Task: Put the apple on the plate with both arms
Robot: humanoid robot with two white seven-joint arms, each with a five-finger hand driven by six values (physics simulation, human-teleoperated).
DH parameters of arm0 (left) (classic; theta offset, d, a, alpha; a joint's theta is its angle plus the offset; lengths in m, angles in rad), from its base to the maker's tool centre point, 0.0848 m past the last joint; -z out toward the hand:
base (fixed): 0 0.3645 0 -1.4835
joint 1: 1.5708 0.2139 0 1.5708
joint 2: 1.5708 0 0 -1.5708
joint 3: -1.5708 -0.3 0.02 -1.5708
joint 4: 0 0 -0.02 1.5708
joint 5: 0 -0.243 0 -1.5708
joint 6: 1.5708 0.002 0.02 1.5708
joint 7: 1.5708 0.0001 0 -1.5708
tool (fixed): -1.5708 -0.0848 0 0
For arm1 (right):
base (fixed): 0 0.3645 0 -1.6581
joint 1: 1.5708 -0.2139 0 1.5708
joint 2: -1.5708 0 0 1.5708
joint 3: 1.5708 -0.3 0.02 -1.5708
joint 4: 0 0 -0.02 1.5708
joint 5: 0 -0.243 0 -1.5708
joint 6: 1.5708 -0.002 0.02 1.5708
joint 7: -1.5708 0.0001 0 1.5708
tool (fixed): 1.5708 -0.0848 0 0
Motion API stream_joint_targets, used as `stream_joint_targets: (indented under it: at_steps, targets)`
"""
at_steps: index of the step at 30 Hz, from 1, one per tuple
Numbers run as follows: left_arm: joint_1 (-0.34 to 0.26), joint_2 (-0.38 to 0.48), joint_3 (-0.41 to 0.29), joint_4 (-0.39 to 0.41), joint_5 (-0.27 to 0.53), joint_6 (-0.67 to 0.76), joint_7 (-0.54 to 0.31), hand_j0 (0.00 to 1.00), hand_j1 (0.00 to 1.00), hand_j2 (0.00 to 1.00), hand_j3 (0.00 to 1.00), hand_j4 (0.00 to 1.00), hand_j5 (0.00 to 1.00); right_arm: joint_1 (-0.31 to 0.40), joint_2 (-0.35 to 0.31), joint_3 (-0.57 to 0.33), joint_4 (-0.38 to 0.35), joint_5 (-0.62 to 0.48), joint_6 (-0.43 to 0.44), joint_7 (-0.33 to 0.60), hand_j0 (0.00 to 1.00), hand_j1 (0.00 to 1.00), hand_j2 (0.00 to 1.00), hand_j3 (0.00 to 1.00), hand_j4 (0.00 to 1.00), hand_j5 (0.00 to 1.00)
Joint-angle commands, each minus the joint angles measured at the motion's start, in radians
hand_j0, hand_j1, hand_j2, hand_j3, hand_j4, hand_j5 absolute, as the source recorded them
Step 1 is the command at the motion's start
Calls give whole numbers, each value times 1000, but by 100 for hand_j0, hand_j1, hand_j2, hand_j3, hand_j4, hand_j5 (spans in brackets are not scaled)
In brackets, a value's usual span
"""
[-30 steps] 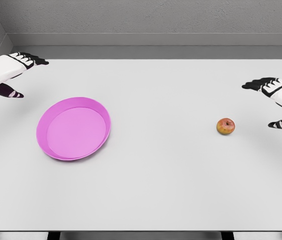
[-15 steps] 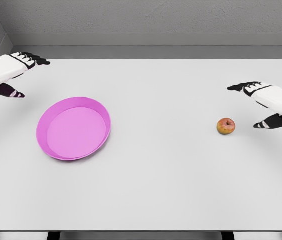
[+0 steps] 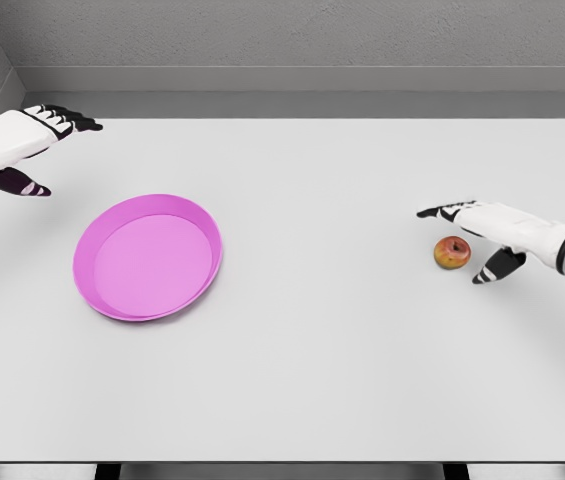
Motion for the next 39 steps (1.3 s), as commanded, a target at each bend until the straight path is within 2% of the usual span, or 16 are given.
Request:
stream_joint_targets:
  at_steps: [1, 8, 10, 14, 17, 20, 28, 39]
  targets:
    - [0, 1, 1, -2, 6, 1, 1, 100, 100, 100, 100, 100, 100, 0, 2, 7, 3, -2, 26, 17, 100, 100, 100, 100, 100, 100]
    - [0, 1, 3, -4, 6, 1, 1, 100, 100, 100, 100, 100, 100, 0, 4, 8, 6, -2, 38, 18, 100, 100, 100, 100, 100, 100]
    - [0, 1, 3, -2, 6, 1, 1, 100, 100, 100, 100, 100, 100, 0, 4, 8, 6, -2, 37, 38, 92, 92, 92, 92, 92, 92]
    - [0, 1, 3, -4, 6, 1, 1, 100, 100, 100, 100, 100, 100, 2, 4, 13, 2, -2, 27, 70, 63, 63, 63, 63, 63, 63]
    - [0, 1, 3, -2, 6, 1, 1, 100, 100, 100, 100, 100, 100, 2, 4, 13, 2, -2, 24, 78, 56, 56, 56, 56, 56, 56]
    - [0, 1, 3, -2, 6, 1, 1, 100, 100, 100, 100, 100, 100, 2, 4, 13, 2, -2, 24, 78, 56, 56, 56, 56, 56, 56]
    - [0, 1, 3, -2, 6, 1, 1, 100, 100, 100, 100, 100, 100, 3, 2, 13, -4, -2, 11, 80, 42, 42, 42, 42, 42, 42]
    - [0, 1, 5, -2, 6, 1, 1, 100, 100, 100, 100, 100, 100, 0, 2, 2, -15, -2, 7, 97, 39, 39, 39, 39, 39, 39]
